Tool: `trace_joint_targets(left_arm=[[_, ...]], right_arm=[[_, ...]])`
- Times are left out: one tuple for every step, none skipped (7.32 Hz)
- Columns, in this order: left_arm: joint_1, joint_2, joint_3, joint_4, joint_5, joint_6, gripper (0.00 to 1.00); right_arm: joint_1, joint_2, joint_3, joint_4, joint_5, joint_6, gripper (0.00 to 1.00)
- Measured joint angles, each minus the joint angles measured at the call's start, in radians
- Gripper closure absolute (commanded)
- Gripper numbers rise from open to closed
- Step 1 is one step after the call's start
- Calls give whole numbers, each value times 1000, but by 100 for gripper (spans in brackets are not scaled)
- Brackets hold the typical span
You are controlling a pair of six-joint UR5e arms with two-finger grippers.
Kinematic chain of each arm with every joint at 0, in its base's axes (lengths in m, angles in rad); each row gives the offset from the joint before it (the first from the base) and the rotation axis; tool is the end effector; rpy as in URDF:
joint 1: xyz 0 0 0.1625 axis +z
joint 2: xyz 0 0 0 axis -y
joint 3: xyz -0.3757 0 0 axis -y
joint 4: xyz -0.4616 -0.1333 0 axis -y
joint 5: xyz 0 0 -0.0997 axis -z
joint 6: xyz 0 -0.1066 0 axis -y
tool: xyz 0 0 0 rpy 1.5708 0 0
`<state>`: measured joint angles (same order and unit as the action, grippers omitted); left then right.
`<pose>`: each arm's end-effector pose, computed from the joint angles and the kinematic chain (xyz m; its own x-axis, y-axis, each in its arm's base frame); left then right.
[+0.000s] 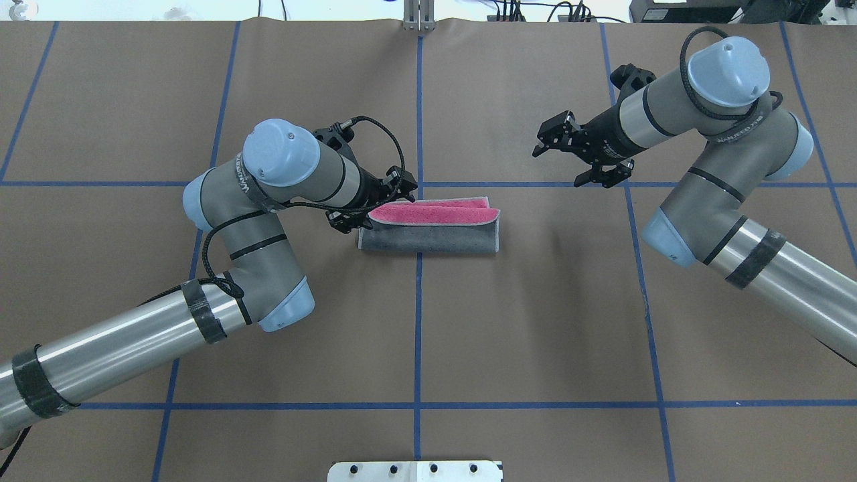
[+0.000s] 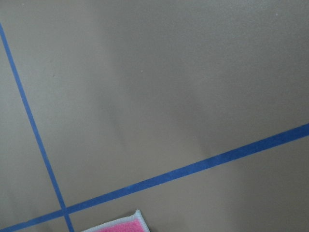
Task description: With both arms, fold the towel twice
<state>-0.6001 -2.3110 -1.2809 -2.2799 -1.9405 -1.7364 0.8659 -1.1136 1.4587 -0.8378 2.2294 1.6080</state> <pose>0.6067 -0.5300 0.1873 0.2838 -0.3804 -0.8802 0.3042 0.9062 -0.2936 -0.4158 -0.5938 0.2955 0.2969 0.3944 0.8697 -0.2642 0.9091 -0.3221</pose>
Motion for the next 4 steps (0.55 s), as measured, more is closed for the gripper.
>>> trace_joint_targets(left_arm=[[2, -1, 5, -1, 0, 0, 0], [4, -3, 9, -1, 0, 0, 0], [5, -10, 15, -1, 0, 0, 0], [6, -23, 31, -1, 0, 0, 0]], right_arm=[[0, -2, 0, 0, 1, -1, 0], [1, -3, 0, 0, 1, -1, 0], [1, -3, 0, 0, 1, -2, 0], [1, -4, 0, 0, 0, -2, 0]])
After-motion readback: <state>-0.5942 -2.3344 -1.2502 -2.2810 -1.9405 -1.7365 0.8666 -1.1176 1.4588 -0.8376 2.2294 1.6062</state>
